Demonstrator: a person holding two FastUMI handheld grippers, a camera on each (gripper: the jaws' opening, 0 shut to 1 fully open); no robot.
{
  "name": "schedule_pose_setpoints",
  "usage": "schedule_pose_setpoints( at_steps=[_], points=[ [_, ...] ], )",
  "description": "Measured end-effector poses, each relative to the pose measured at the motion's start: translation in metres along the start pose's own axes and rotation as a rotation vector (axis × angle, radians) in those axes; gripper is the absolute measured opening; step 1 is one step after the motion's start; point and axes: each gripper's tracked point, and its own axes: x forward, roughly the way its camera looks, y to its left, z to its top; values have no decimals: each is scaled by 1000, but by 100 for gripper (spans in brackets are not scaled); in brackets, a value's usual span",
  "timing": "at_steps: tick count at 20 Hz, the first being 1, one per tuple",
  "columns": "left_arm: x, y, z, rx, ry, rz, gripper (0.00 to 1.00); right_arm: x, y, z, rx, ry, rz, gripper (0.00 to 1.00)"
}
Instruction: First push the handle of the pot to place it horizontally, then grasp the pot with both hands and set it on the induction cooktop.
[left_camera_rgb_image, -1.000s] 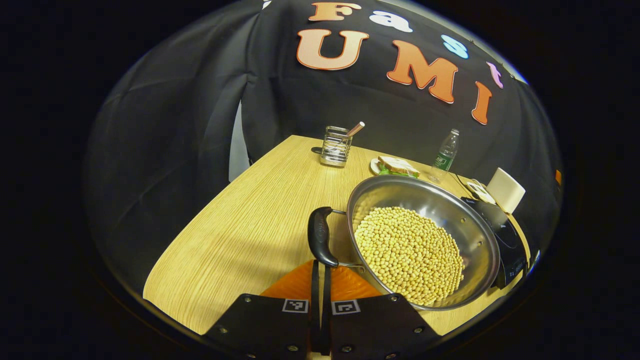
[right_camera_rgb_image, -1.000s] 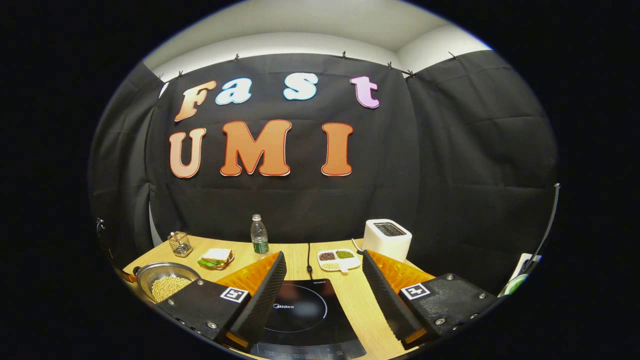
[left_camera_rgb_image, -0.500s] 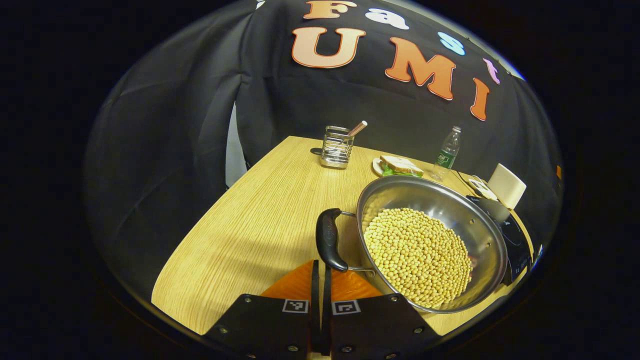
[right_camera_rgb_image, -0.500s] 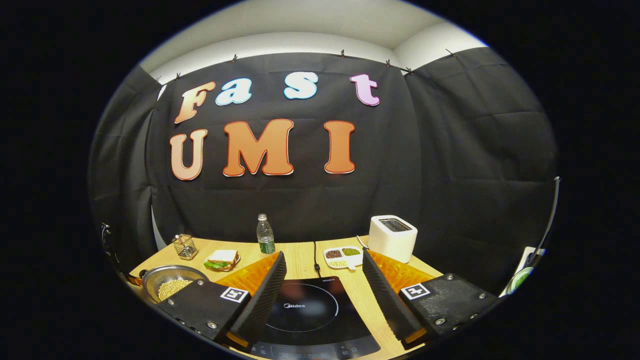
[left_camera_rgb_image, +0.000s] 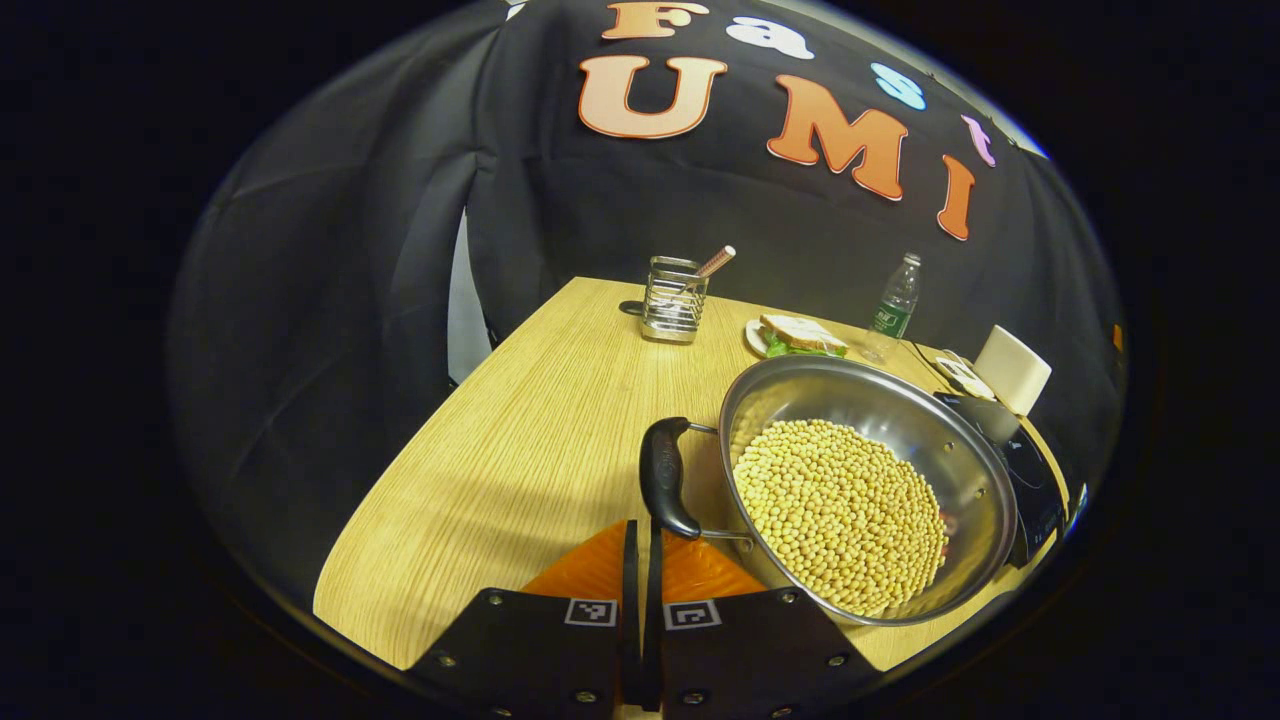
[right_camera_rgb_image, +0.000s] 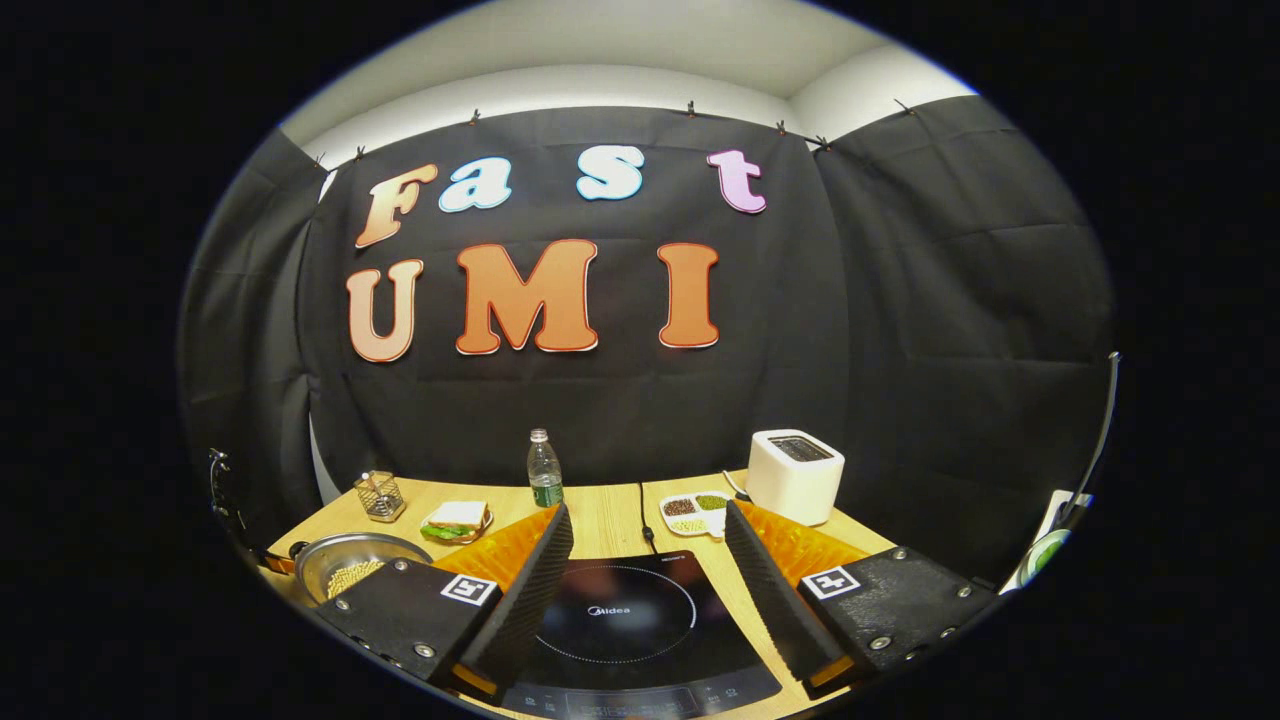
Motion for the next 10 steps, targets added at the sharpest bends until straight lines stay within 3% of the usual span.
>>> schedule_pose_setpoints(
  at_steps=[10],
  points=[
    [-41, 32, 28, -24, -140, 52, 3, 5, 68, -22, 30, 24, 80, 95]
  ],
)
